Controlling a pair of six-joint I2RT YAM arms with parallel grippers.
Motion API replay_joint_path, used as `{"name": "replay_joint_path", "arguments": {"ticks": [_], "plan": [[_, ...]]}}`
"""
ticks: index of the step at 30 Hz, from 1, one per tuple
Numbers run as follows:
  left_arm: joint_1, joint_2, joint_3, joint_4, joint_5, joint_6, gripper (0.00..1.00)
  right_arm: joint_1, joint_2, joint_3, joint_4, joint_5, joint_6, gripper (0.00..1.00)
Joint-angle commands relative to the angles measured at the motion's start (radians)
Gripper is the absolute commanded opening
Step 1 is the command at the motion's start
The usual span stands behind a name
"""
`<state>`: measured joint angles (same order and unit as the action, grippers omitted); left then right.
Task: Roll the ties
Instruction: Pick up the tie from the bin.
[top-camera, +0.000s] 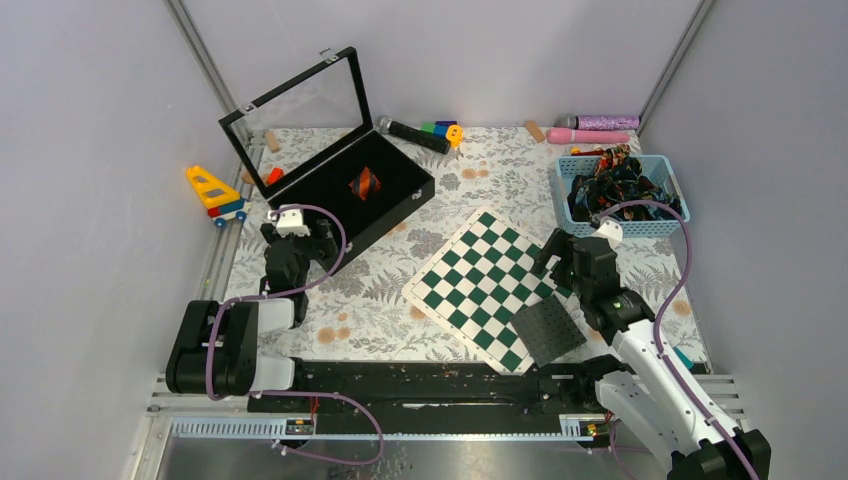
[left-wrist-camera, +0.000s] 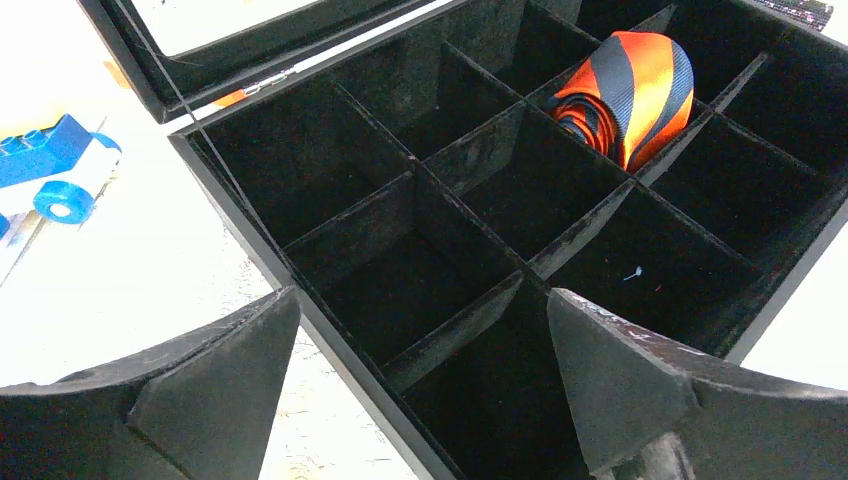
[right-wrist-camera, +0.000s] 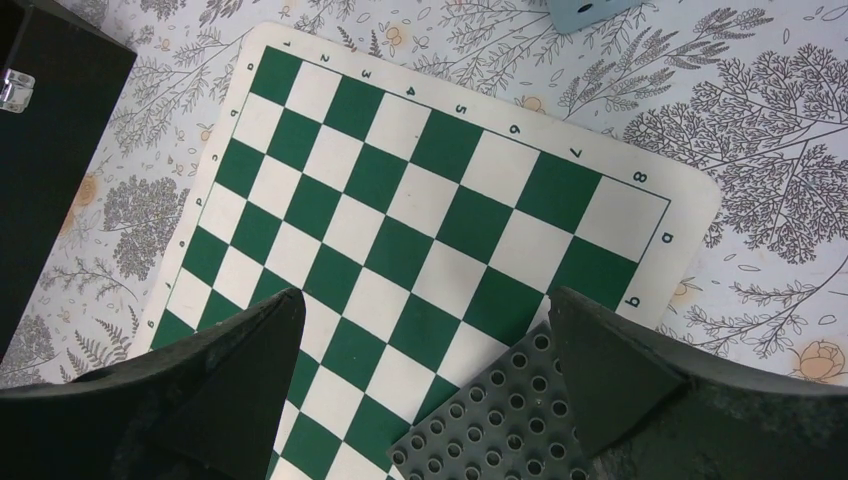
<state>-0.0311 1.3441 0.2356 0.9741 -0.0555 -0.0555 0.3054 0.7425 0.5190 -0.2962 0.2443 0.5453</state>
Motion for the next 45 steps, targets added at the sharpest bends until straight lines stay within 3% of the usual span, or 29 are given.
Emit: {"name": "replay_joint_path", "arguments": {"ticks": [1,12,14,16,18,21,24,28,31,38,45], "plan": [[0.005,0.004,0.028,0.041,0.023,0.011,0.99,-0.003,0.004,0.009,0.048,0.031,-0.018,0.99],[0.005,0.003,0.03,0.038,0.021,0.012,0.99,-0.003,0.037,0.088,-0.038,0.016,-0.068,0.99],[-0.022,-0.026,0.026,0.027,-0.08,0.002,0.99,-0.003,0.06,0.108,-0.057,0.03,-0.057,1.0],[-0.076,-0.125,0.057,-0.104,-0.327,-0.017,0.99,-0.004,0.085,0.162,-0.102,0.04,-0.052,0.99],[-0.097,-0.241,0.123,-0.292,-0.408,-0.056,0.99,-0.004,0.116,0.203,-0.155,0.072,-0.039,1.0],[-0.099,-0.349,0.26,-0.607,-0.456,-0.347,0.99,-0.005,0.157,0.291,-0.211,0.102,-0.037,0.99],[-0.098,-0.372,0.415,-0.861,-0.336,-0.466,0.99,-0.022,0.198,0.383,-0.279,0.183,-0.002,1.0],[-0.098,-0.326,0.609,-1.145,-0.185,-0.514,0.99,-0.098,0.264,0.506,-0.309,0.206,-0.016,0.99],[-0.093,-0.306,0.665,-1.189,-0.075,-0.473,0.99,-0.183,0.324,0.592,-0.332,0.184,-0.025,0.99],[-0.071,-0.3,0.761,-1.293,-0.056,-0.42,0.99,-0.356,0.481,0.722,-0.302,0.088,0.022,0.98],[-0.069,-0.295,0.773,-1.31,-0.031,-0.321,0.99,-0.403,0.643,0.779,-0.204,0.049,0.061,0.9]]}}
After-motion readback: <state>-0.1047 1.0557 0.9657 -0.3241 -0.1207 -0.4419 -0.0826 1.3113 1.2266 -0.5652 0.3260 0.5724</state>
